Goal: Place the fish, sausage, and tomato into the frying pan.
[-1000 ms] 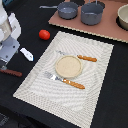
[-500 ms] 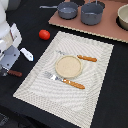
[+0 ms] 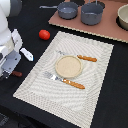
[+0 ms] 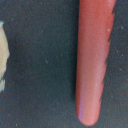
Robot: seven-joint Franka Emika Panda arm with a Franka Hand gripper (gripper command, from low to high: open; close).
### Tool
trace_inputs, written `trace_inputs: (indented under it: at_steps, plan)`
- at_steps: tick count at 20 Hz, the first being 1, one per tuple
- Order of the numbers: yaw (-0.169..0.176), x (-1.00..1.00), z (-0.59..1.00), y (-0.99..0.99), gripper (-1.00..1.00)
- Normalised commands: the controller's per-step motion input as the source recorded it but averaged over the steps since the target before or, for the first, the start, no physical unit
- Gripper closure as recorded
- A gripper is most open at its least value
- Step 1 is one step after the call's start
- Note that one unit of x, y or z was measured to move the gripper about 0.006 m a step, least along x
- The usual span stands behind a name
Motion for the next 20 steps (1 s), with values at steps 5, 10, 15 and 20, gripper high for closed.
trace_inputs:
  at_steps: [5,10,15,20]
  plan:
    - [0.0,0.01,-0.3,-0.09,1.0]
    - [0.0,0.01,-0.25,-0.05,1.0]
    - [0.0,0.01,-0.21,-0.06,1.0]
    - [0.002,0.17,-0.15,-0.08,1.0]
